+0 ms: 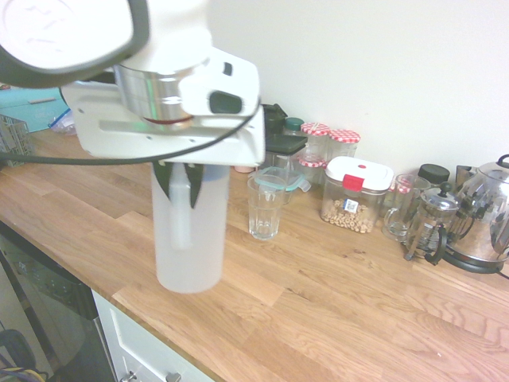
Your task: Pour me some water
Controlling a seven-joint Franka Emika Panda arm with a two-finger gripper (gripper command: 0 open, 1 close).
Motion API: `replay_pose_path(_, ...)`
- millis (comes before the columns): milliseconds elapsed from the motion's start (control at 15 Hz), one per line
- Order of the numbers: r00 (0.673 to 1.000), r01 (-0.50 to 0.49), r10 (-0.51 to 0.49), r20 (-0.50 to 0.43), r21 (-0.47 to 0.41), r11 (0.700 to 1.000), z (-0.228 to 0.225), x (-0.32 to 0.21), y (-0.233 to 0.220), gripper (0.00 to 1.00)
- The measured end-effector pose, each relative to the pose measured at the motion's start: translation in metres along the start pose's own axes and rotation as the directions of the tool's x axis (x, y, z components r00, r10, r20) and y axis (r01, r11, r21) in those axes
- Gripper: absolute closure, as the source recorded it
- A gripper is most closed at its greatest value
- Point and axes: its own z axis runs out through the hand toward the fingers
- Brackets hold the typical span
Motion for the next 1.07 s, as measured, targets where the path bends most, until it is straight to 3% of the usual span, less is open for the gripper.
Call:
replay_pose_path(333,0.997,0.071,-0.071,0.008,0.017,0.997,-0.007,0.036,0.087,1.0)
replay_pose_path(467,0.995,0.094,-0.094,0.025,0.003,0.996,-0.009,0.064,0.094,1.0)
replay_pose_path(667,0.986,0.16,-0.156,0.051,-0.089,0.983,-0.008,0.111,0.073,1.0)
replay_pose_path(867,0.956,0.291,-0.272,0.111,-0.226,0.93,0.002,0.146,0.027,1.0)
replay_pose_path(1067,0.921,0.389,-0.346,0.179,-0.374,0.842,0.002,0.162,-0.01,1.0)
